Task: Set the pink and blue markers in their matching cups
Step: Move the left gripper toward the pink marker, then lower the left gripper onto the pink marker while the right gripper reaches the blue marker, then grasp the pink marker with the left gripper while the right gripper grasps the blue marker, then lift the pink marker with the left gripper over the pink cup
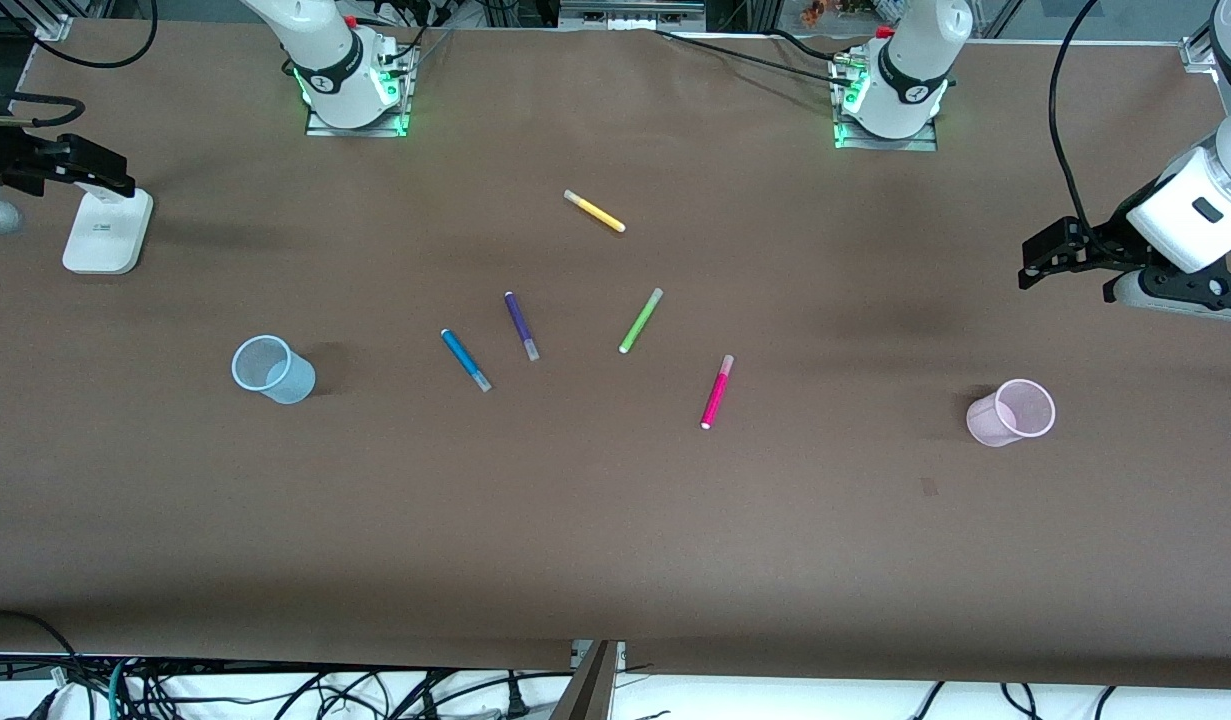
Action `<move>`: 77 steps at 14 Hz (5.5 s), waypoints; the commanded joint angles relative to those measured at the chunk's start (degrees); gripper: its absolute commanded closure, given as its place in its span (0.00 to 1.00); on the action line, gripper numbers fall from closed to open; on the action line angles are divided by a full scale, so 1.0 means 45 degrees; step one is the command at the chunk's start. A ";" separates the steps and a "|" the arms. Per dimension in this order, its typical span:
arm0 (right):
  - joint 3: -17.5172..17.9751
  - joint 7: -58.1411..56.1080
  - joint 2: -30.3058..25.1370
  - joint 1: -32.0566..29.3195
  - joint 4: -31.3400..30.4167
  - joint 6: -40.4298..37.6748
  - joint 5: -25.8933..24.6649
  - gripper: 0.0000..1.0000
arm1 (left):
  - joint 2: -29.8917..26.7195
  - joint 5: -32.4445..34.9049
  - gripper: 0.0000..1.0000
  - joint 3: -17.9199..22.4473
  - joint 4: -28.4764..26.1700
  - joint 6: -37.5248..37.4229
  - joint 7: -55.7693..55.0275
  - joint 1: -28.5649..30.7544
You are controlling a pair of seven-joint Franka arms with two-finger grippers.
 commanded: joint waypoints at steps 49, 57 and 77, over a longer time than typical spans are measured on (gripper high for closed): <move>0.0101 -0.1147 0.6541 0.4025 -0.0005 0.6742 0.1673 0.00 | 0.8452 0.4052 1.00 -0.3717 -0.1409 0.8099 -0.7229 -0.3122; 0.0316 -0.1678 0.7850 0.5353 -0.0824 0.9398 0.1810 0.00 | 0.6326 0.3020 1.00 -0.4185 -0.1136 0.4669 -0.5558 -0.1836; 0.0551 -0.1698 0.8125 0.5784 -0.3384 1.3658 0.1810 0.27 | 0.7453 1.2290 1.00 -0.2409 0.2595 -0.4225 0.7339 0.0883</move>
